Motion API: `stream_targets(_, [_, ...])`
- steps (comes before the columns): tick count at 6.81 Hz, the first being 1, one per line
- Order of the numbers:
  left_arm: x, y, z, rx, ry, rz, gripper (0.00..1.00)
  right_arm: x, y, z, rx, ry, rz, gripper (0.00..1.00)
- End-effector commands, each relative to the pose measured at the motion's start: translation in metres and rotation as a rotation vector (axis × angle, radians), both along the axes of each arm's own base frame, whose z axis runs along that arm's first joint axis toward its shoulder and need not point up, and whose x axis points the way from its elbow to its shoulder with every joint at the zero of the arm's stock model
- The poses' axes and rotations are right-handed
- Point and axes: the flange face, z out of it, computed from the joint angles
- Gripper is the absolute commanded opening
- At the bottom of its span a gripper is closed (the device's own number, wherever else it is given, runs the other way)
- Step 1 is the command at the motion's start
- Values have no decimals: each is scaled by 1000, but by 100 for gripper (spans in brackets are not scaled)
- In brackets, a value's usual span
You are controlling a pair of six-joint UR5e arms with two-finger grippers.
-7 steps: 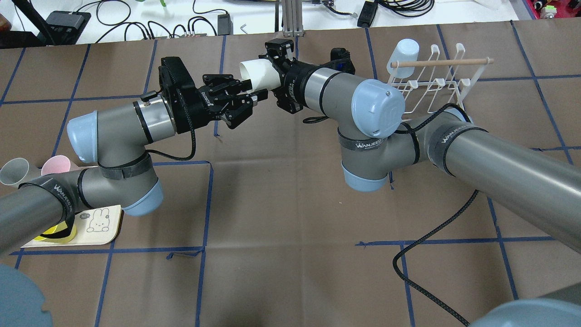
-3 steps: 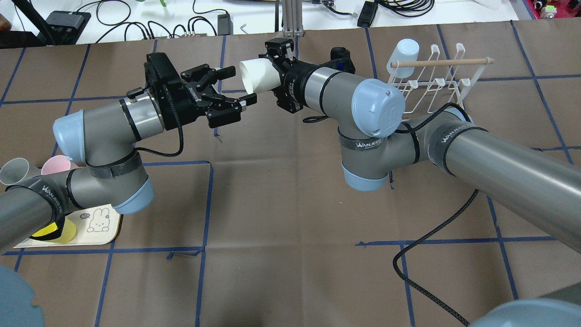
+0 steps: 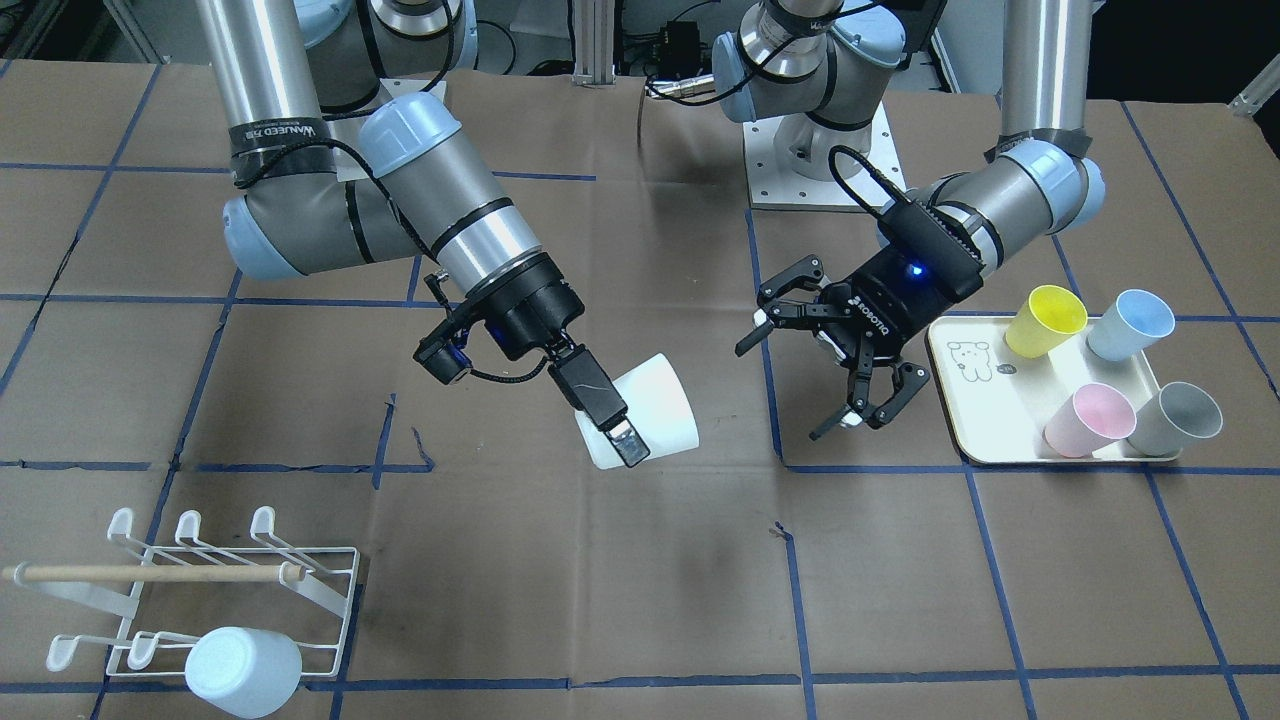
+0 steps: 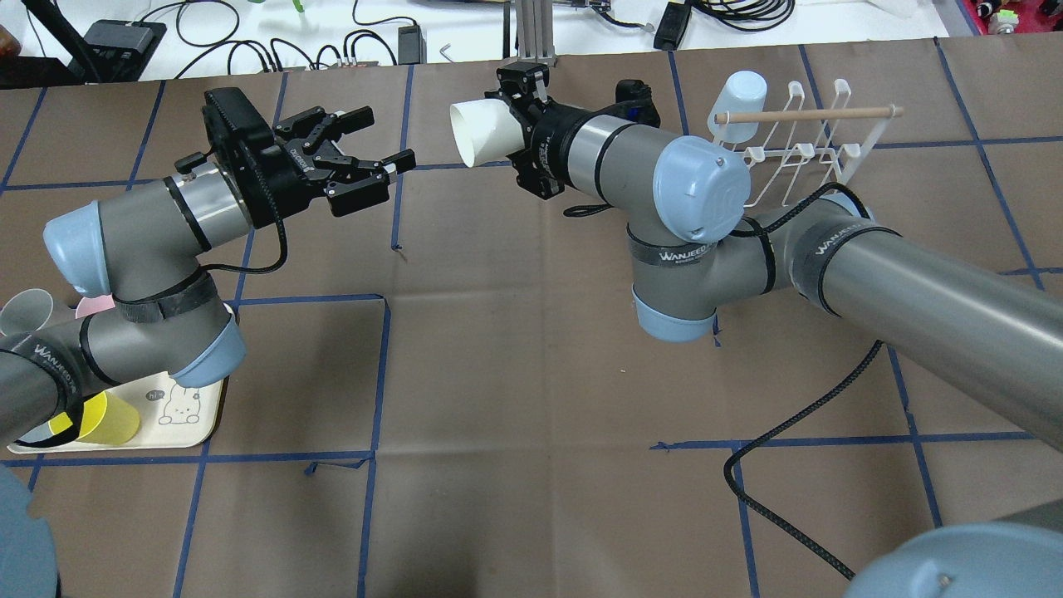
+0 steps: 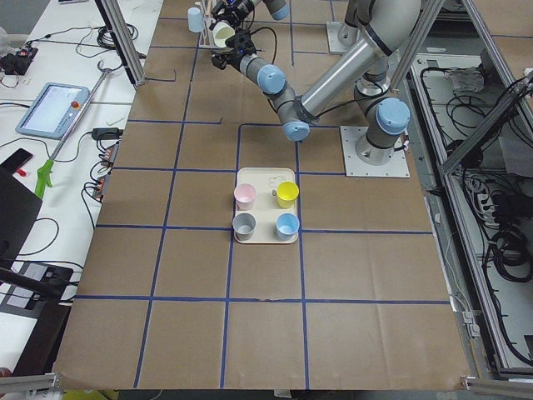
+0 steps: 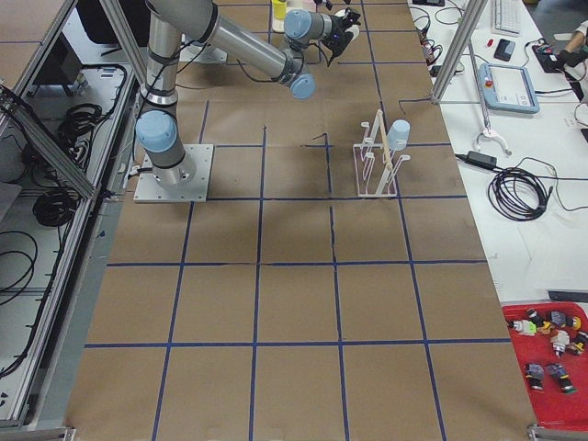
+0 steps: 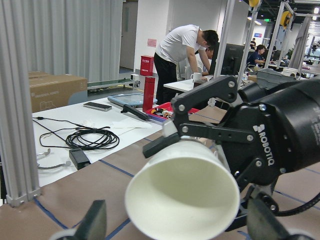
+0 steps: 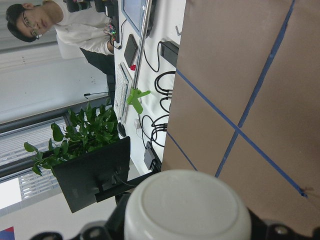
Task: Transfer IKEA cup to right arm and place on rack
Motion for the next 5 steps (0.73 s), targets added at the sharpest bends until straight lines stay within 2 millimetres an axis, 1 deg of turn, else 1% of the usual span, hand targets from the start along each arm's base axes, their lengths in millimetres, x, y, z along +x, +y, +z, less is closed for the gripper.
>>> stream_targets(1, [27, -48, 10, 113, -179, 267, 99, -62, -28, 10, -110, 102, 7, 28])
stream_targets(2, [41, -77, 23, 236, -200, 358, 99, -97, -41, 13, -213, 226, 47, 20])
stream_targets(3, [44, -97, 40, 401, -188, 472, 99, -127, -48, 21, -319, 371, 69, 11])
stream_targets(4, [27, -114, 52, 498, -263, 541, 100, -156, -49, 33, -423, 529, 100, 10])
stream_targets(5, [5, -119, 52, 631, -364, 624, 100, -185, -53, 41, -525, 717, 147, 10])
